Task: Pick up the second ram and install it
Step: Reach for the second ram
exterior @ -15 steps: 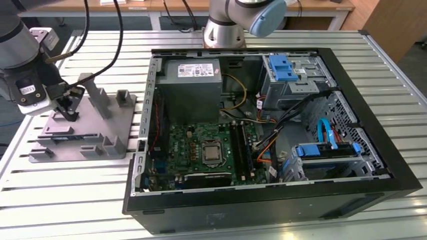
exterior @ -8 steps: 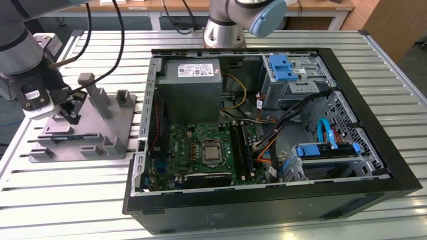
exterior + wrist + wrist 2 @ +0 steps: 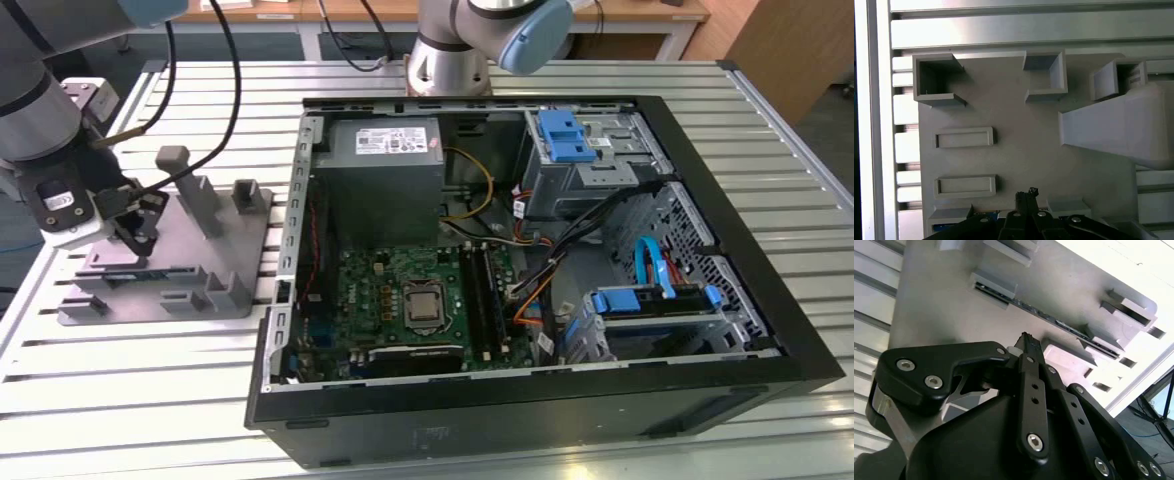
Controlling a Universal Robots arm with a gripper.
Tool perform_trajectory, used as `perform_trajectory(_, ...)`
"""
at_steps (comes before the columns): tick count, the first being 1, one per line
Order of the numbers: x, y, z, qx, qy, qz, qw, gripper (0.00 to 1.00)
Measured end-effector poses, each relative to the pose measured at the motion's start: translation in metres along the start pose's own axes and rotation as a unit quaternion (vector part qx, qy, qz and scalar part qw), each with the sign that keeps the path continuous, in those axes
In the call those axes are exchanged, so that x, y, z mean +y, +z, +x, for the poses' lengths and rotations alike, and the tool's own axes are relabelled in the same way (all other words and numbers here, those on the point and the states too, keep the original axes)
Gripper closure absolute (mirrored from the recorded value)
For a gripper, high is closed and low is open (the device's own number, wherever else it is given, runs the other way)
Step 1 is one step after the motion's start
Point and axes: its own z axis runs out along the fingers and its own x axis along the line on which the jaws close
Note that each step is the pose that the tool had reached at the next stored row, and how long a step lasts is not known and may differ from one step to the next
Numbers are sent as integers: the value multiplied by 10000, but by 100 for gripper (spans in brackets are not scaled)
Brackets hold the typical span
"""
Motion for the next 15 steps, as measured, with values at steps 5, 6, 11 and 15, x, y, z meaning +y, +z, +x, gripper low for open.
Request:
perform_trajectory(5, -16, 5, 25, -18, -32, 263, 9996, 90)
perform_trajectory(6, -16, 6, 25, -24, -45, 347, 9994, 90)
perform_trajectory(11, -38, 41, 31, -24, -73, 350, 9994, 90)
perform_trajectory(15, -47, 50, 31, -24, -93, 347, 9994, 90)
